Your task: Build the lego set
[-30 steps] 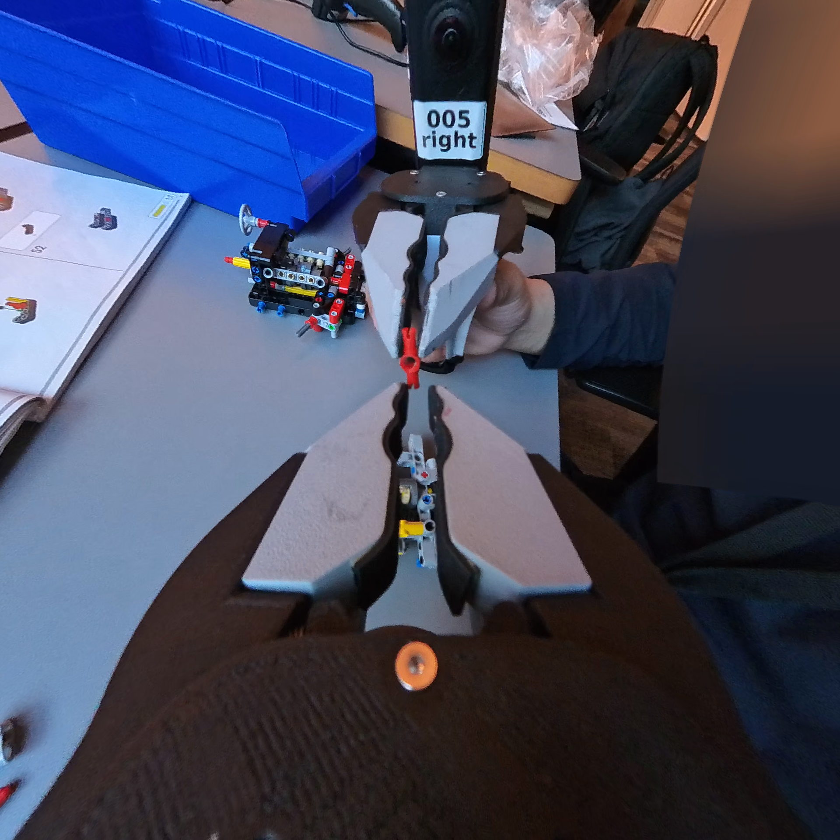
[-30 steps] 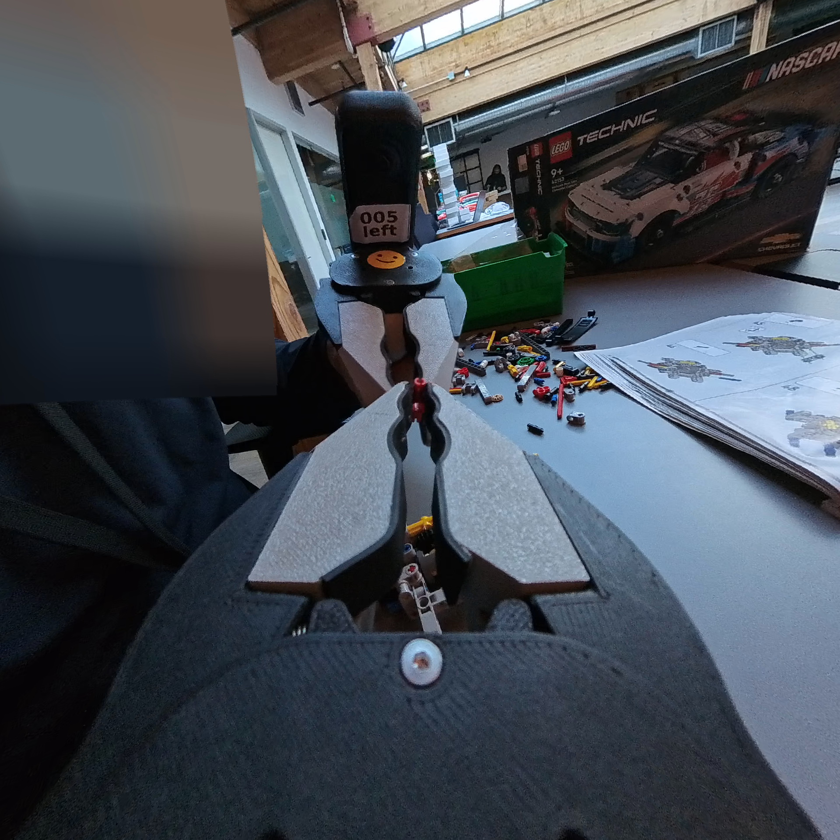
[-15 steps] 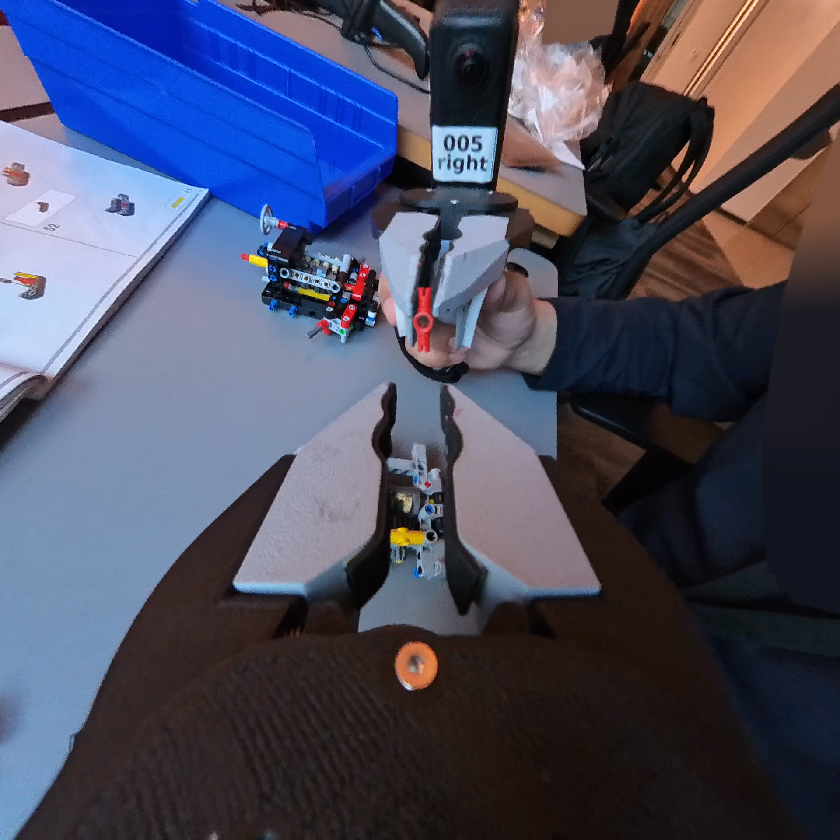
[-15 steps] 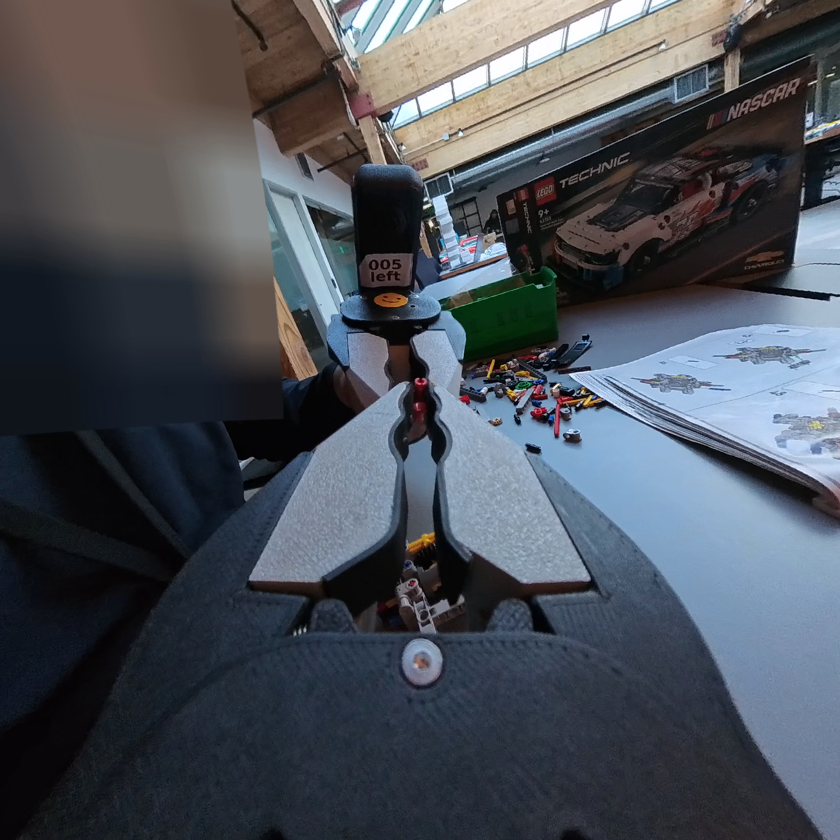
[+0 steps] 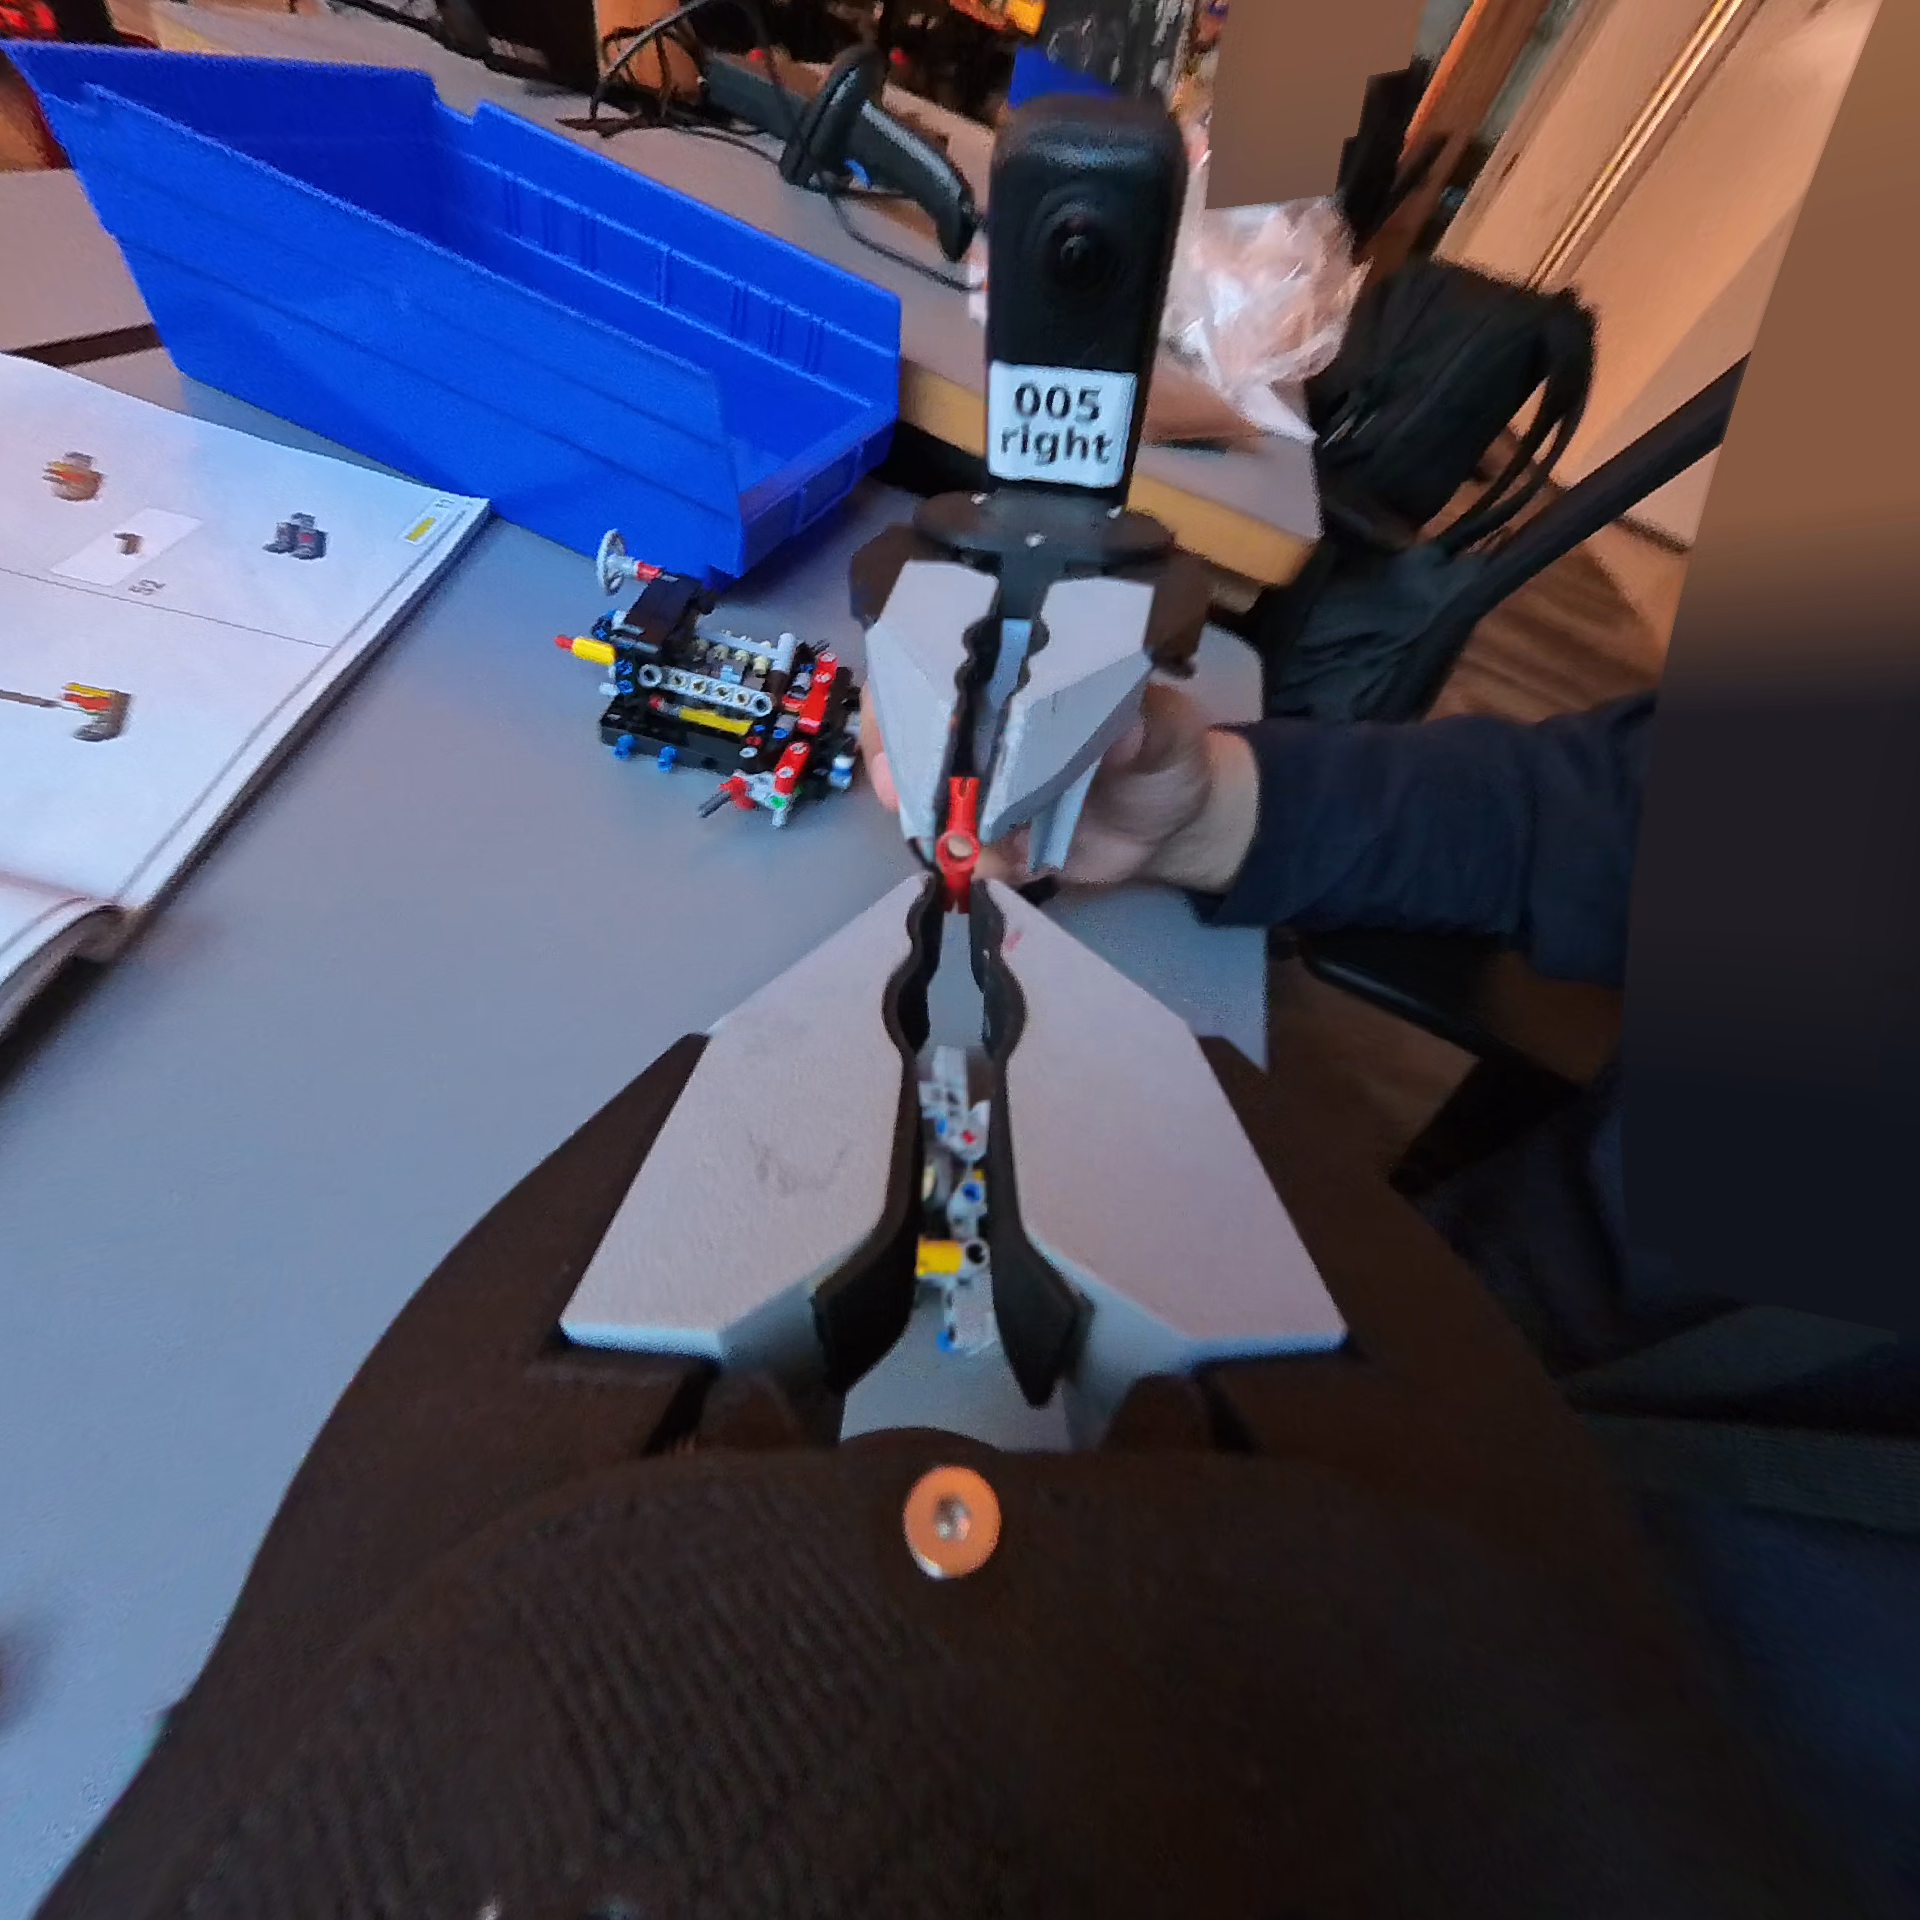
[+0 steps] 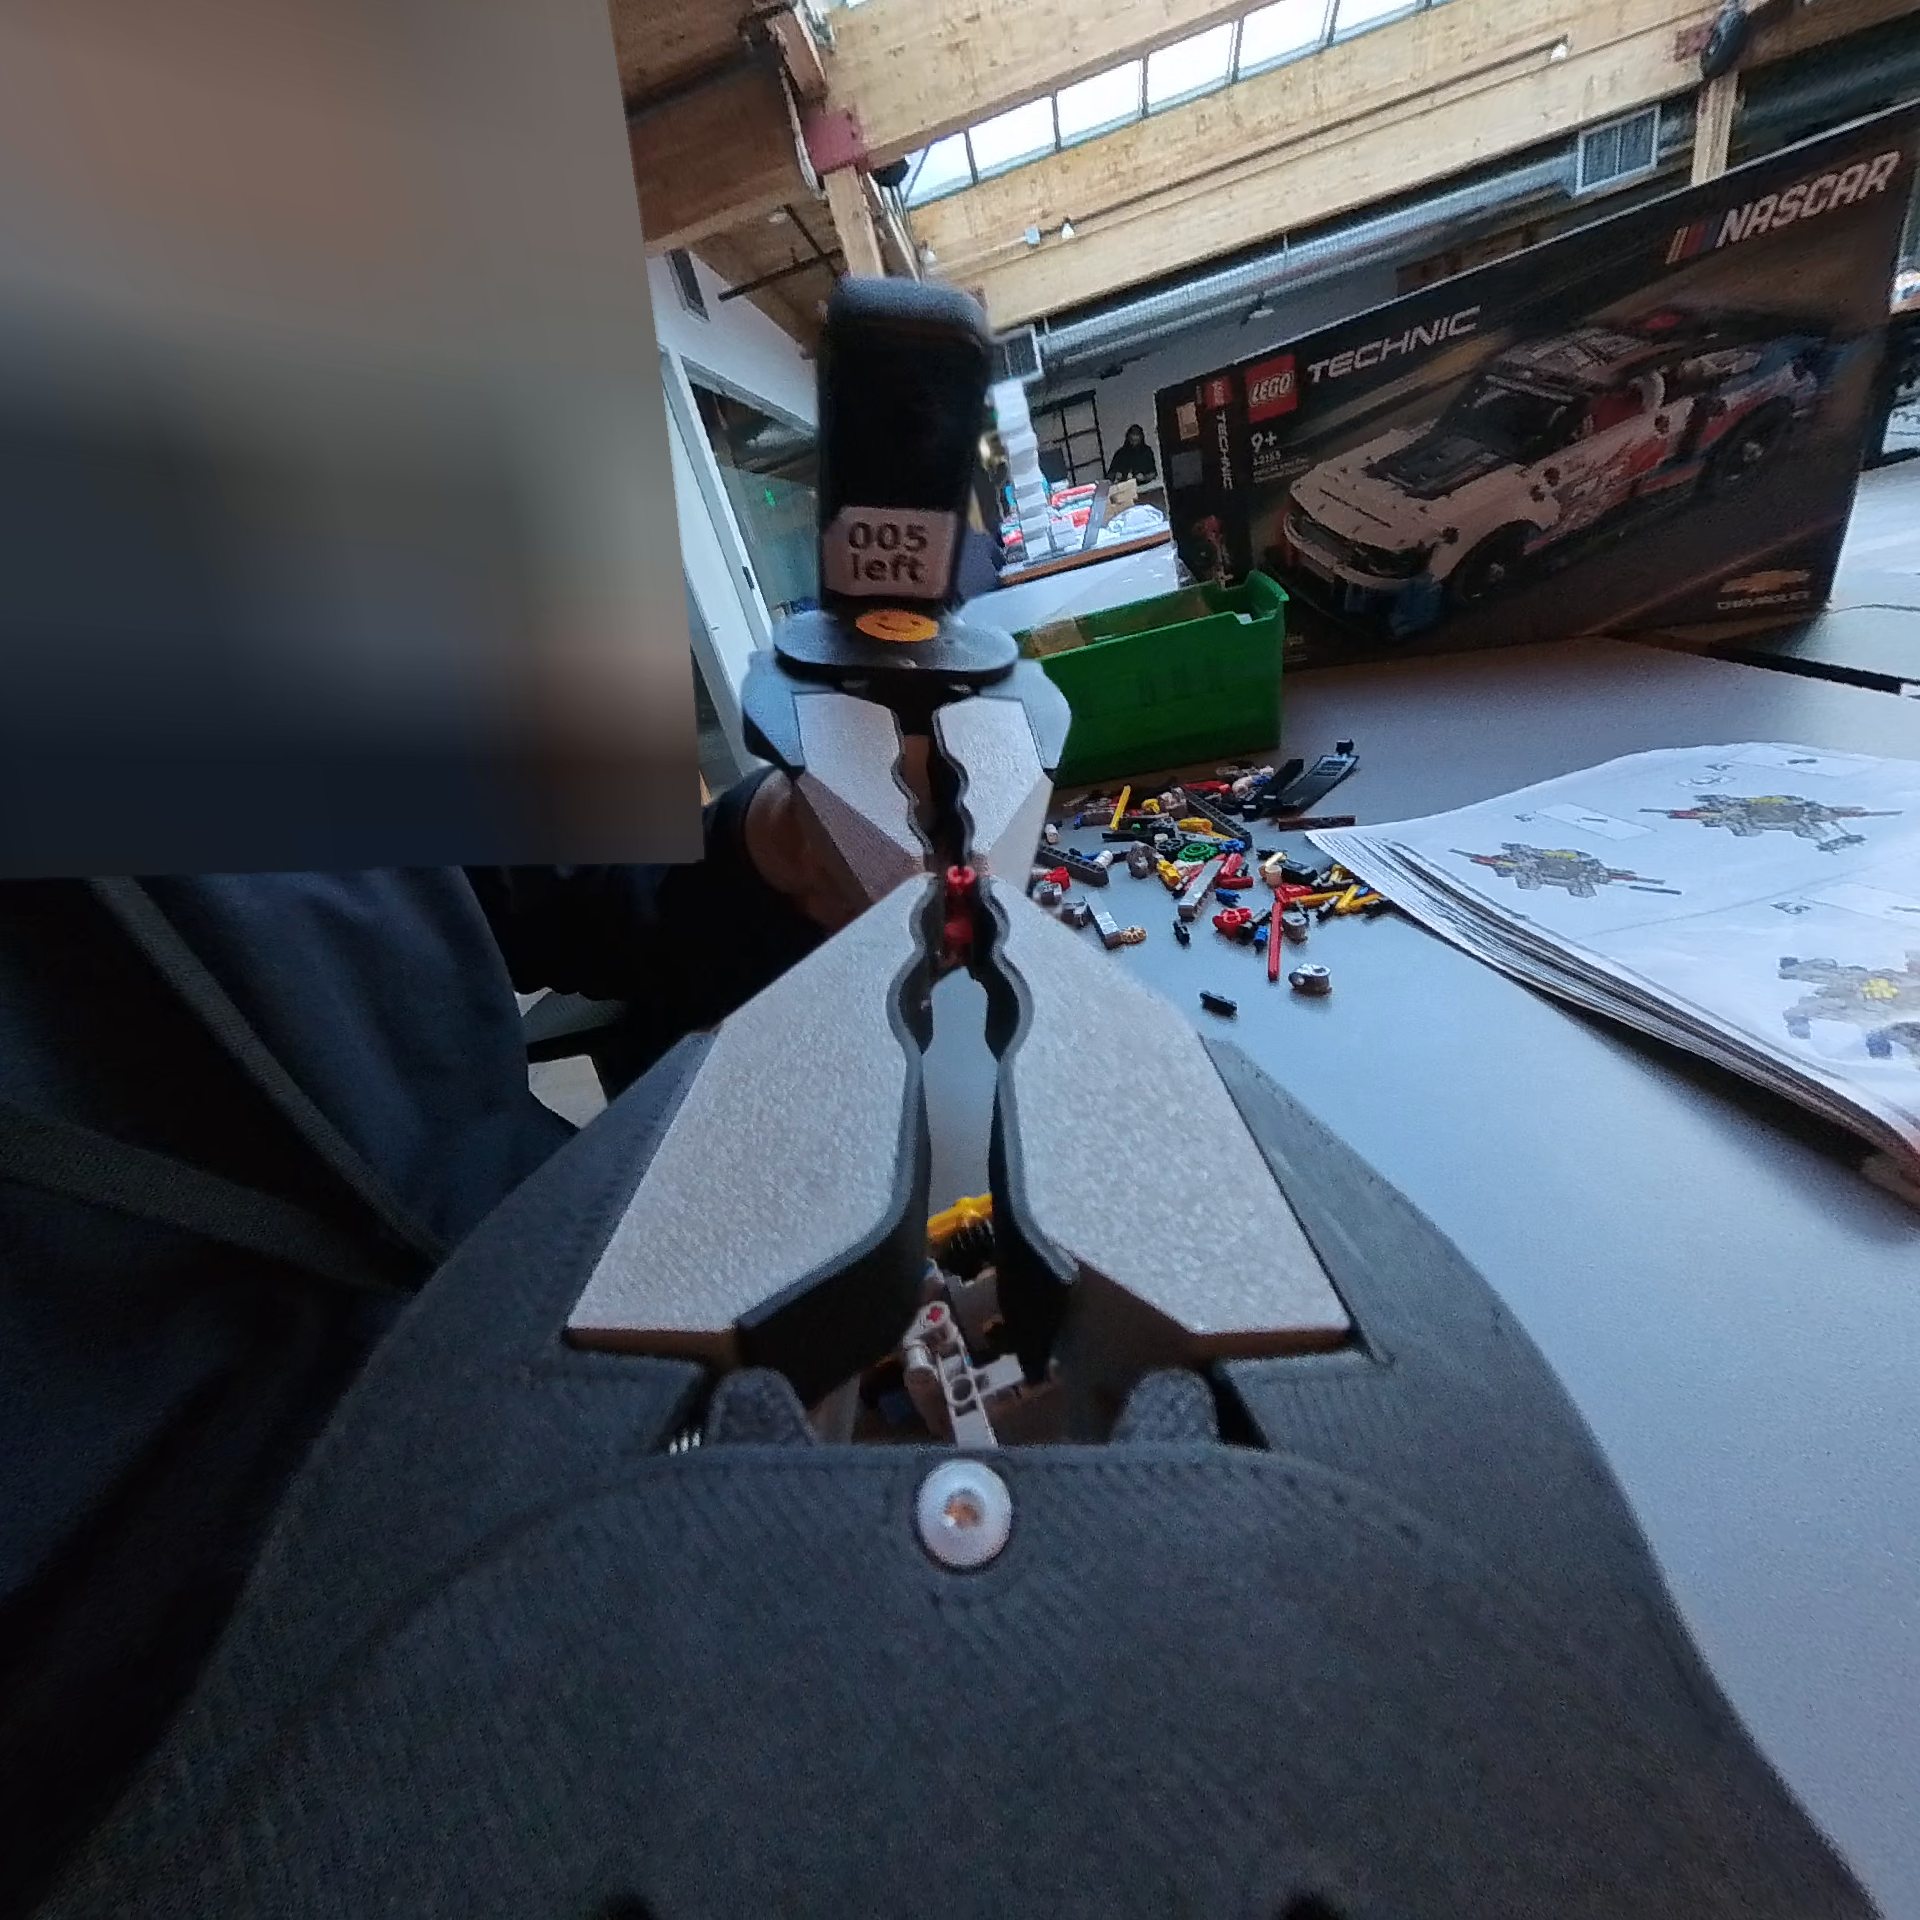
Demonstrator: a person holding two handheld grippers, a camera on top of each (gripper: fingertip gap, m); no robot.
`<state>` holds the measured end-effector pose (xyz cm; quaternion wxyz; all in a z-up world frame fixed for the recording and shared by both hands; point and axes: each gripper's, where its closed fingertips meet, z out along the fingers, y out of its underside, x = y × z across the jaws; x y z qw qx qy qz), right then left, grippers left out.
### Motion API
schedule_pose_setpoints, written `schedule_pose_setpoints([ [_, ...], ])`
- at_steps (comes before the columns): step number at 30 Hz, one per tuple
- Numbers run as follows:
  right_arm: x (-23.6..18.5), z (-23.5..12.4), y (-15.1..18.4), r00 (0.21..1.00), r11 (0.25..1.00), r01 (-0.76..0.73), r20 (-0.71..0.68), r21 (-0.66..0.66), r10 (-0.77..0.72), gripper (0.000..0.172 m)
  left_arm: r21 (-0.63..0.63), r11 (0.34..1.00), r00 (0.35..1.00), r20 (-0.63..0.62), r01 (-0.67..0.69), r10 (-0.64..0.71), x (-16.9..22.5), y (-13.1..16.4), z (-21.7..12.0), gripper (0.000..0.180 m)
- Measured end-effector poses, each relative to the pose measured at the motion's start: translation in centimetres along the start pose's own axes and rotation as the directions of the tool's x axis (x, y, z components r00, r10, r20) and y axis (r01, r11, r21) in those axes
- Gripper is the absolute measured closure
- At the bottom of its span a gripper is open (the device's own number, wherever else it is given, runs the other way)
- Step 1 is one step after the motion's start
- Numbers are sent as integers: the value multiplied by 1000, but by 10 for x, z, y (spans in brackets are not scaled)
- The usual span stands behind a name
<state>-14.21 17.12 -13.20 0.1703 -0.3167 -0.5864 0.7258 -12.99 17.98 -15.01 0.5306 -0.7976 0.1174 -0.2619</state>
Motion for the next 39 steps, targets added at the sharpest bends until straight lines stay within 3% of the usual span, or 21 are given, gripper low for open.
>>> schedule_pose_setpoints([
  [6, 4, 3, 13, 998, 996, 36, -44, -86, -40, 171, -136, 973, 972, 123, -185, 202, -8, 13, -2, 179],
  [16, 11, 1, 30, 996, 979, 38, -67, -201, -52, 162, -303, 899, 904, 188, -318, 383, -21, 30, -5, 179],
  [27, 13, 3, 48, 932, 883, 291, -99, -368, -348, 169, -381, 833, 853, 176, -401, 491, -22, 43, -4, 178],
  [31, 13, 2, 50, 932, 879, 292, -96, -378, -350, 169, -384, 837, 865, 156, -391, 476, -20, 47, -2, 179],
  [35, 8, 4, 48, 939, 888, 287, -77, -359, -334, 168, -365, 885, 936, 89, -288, 341, -15, 55, 0, 178],
  [39, 9, 2, 52, 956, 896, 236, -75, -375, -284, 172, -345, 903, 954, 61, -257, 294, -11, 55, 1, 179],
])
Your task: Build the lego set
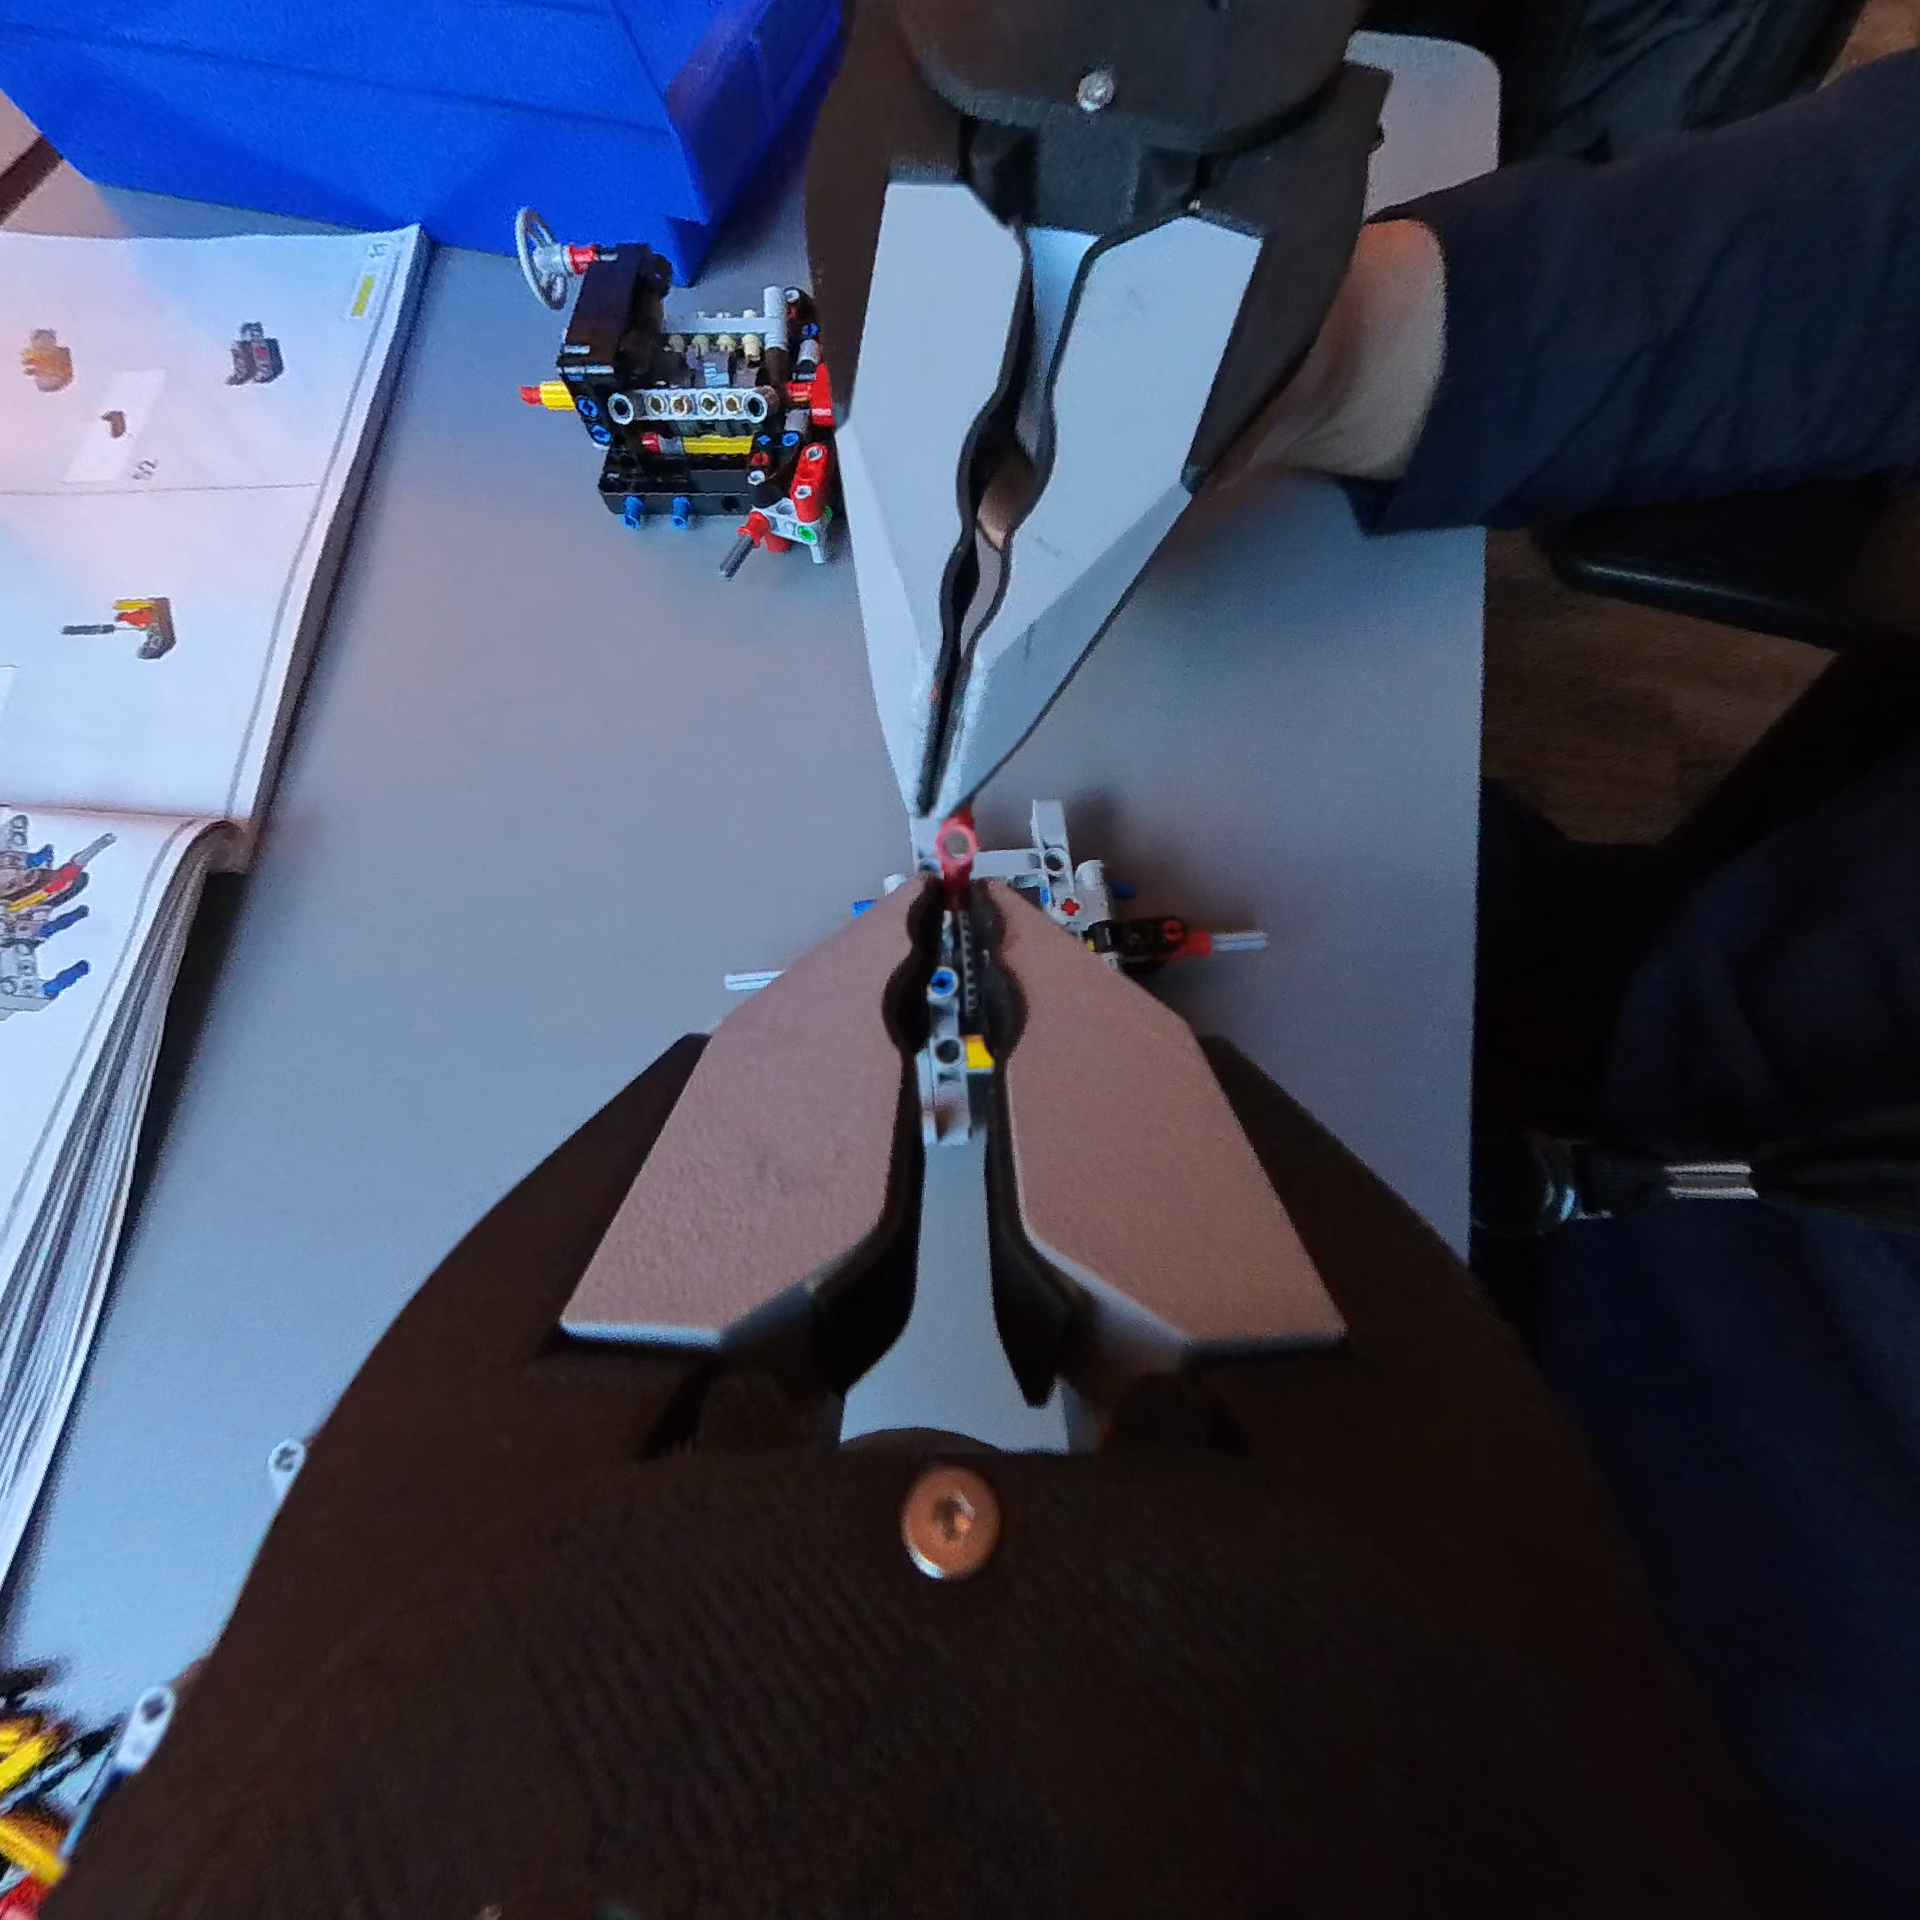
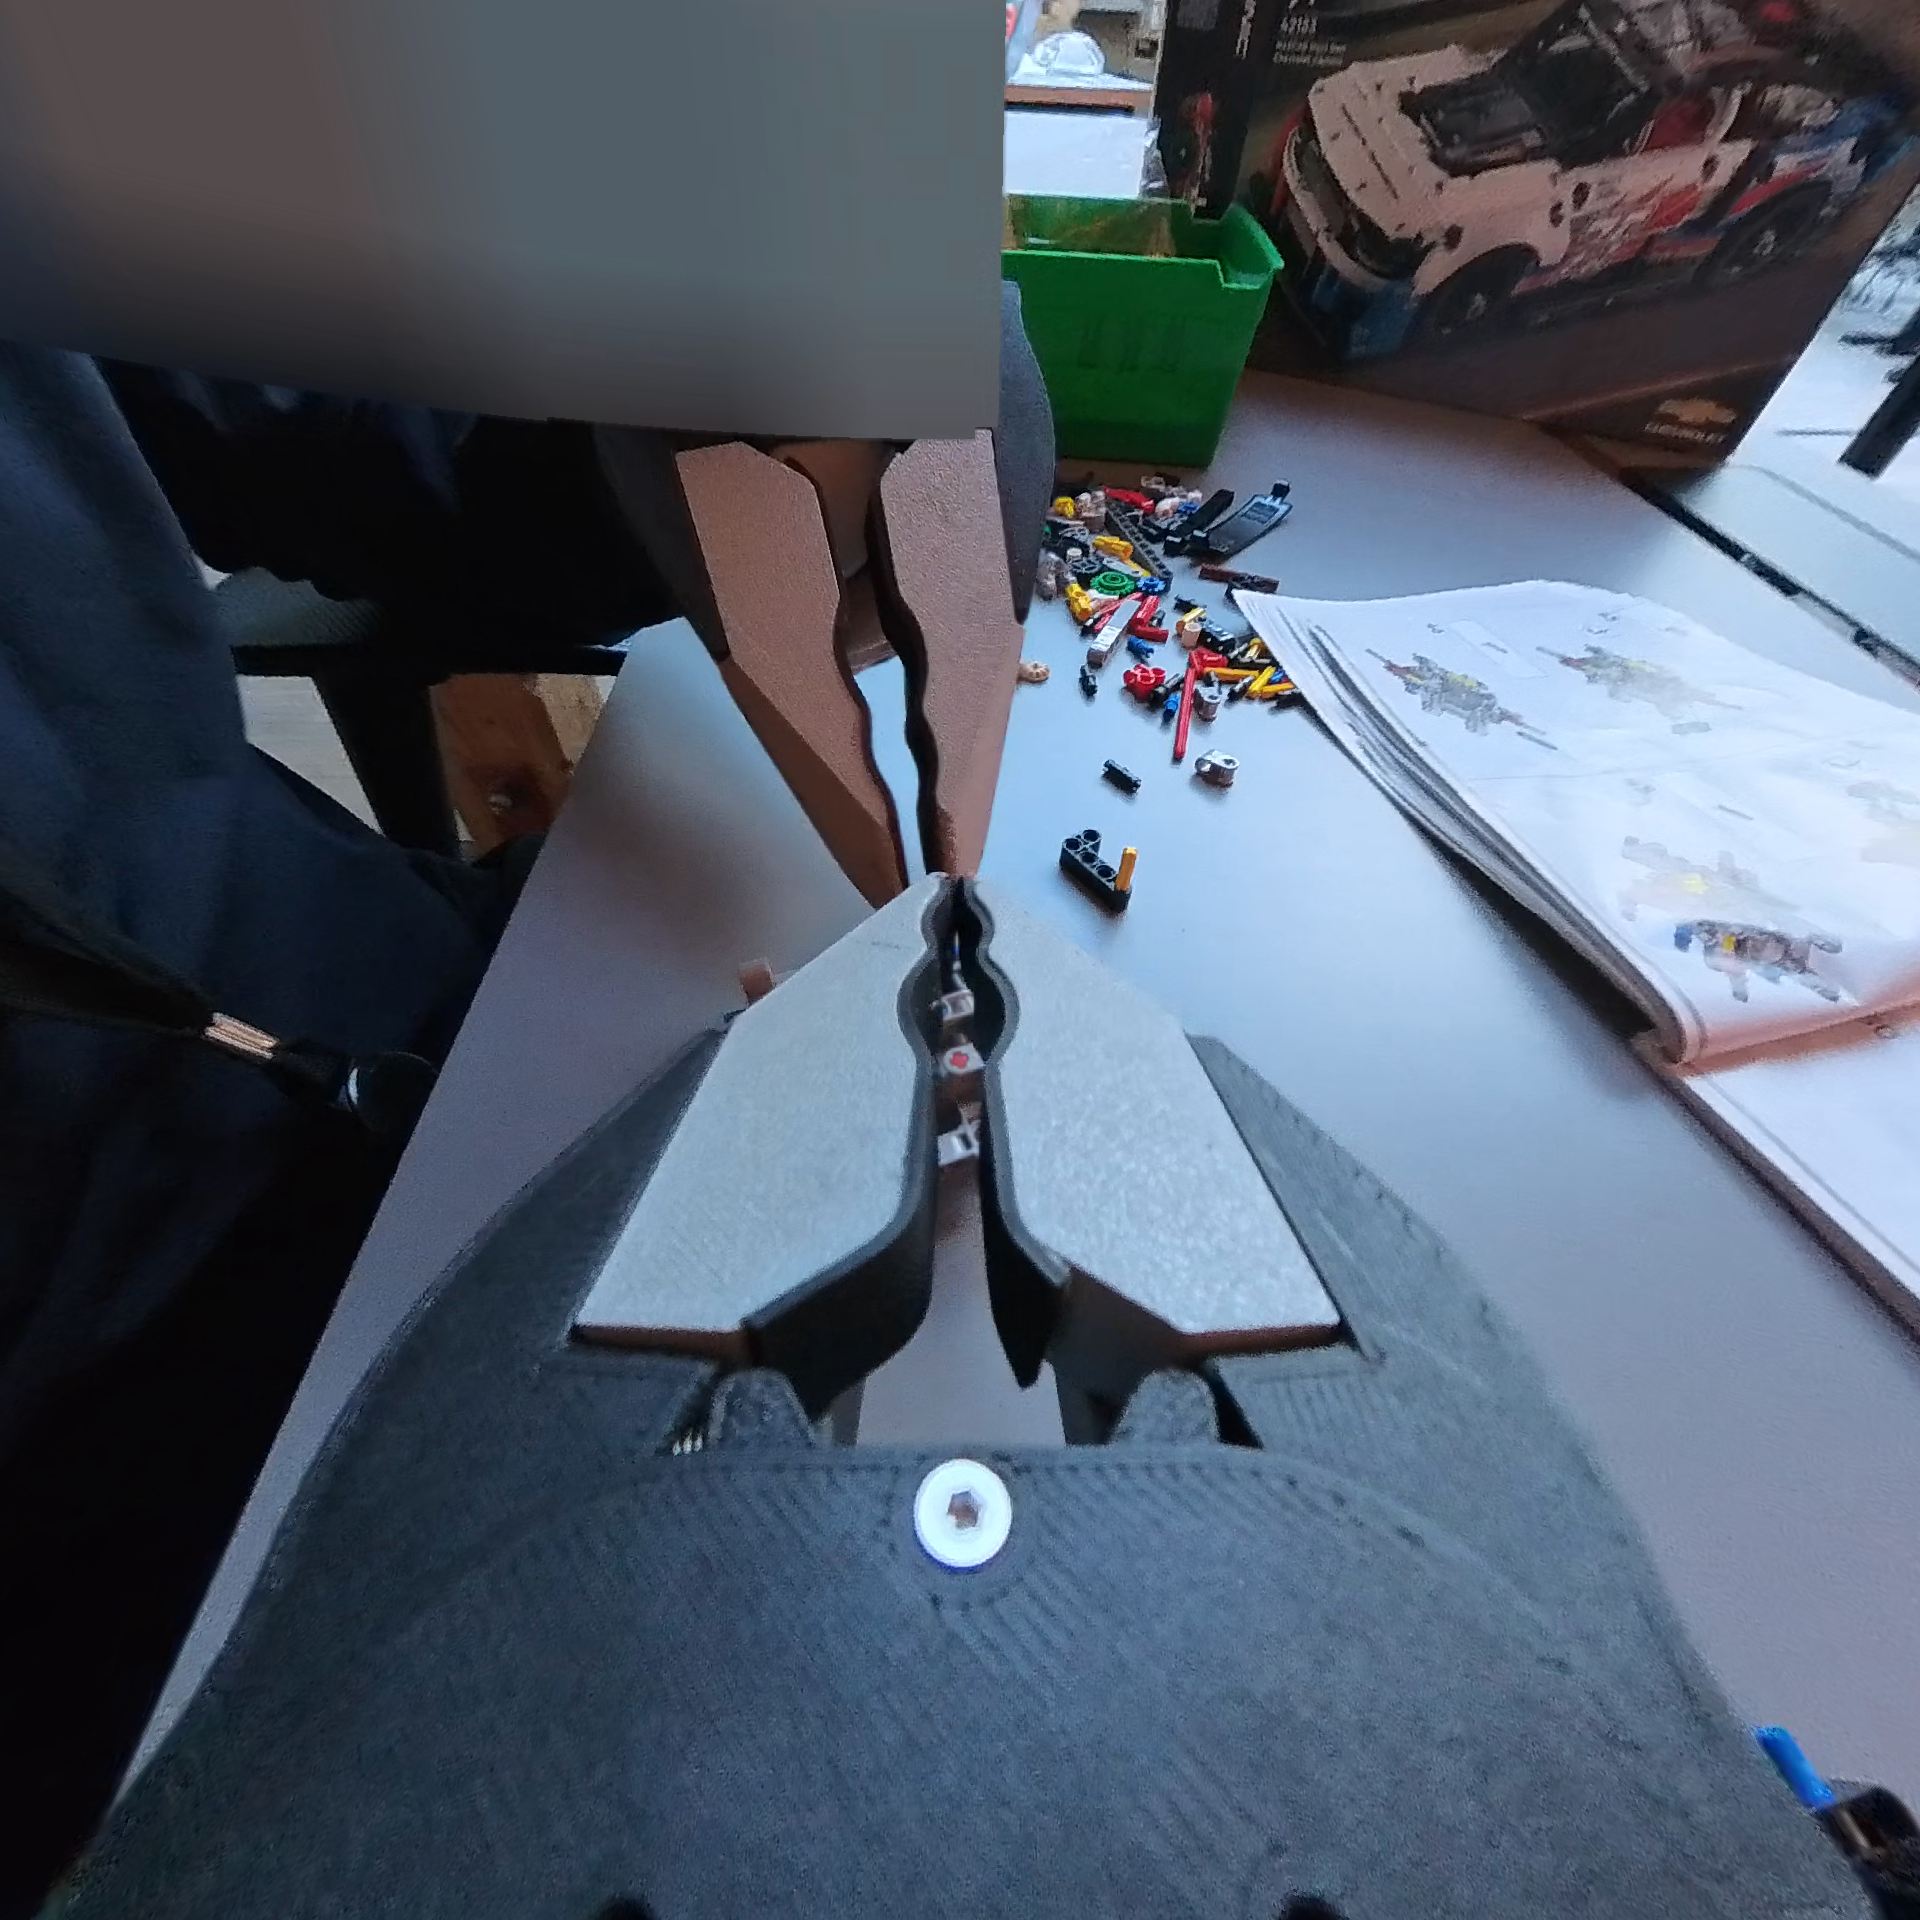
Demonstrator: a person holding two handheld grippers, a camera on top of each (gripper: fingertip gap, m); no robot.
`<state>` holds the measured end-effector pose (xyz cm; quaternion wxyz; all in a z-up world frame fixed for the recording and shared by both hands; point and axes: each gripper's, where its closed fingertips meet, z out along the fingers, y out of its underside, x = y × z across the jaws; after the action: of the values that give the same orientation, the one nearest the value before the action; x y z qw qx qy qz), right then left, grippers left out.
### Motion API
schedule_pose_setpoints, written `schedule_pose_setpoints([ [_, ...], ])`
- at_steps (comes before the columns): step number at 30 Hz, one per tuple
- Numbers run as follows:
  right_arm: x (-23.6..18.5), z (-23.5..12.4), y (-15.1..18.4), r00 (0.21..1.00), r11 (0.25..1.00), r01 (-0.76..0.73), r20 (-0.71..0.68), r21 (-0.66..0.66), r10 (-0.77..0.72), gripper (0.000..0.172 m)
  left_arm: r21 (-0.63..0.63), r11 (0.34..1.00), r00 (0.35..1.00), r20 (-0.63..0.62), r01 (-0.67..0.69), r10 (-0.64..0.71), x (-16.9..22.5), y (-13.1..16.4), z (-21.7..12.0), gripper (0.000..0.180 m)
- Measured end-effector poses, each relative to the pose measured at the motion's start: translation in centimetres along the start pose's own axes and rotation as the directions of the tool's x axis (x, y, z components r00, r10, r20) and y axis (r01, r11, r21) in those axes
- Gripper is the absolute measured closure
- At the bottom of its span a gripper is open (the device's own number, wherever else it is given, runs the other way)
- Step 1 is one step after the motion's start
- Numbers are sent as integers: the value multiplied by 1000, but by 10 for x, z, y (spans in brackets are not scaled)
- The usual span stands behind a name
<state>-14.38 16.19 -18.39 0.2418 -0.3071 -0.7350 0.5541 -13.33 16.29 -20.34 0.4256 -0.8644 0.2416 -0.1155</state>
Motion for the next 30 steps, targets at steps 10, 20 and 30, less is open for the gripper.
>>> schedule_pose_setpoints([
  [10, -2, -9, -14, 993, 990, -98, 77, 98, 91, 166, 75, 967, 940, -264, 242, -215, 16, -11, -9, 178],
  [20, -37, -33, -49, 924, 942, -196, 372, 273, 84, 161, 24, 845, 597, -718, 535, -358, 49, -28, -39, 178],
  [30, -56, -18, -40, 917, 971, -121, 399, 205, 30, 162, -49, 809, 421, -834, 586, -356, 65, -33, -40, 178],
])
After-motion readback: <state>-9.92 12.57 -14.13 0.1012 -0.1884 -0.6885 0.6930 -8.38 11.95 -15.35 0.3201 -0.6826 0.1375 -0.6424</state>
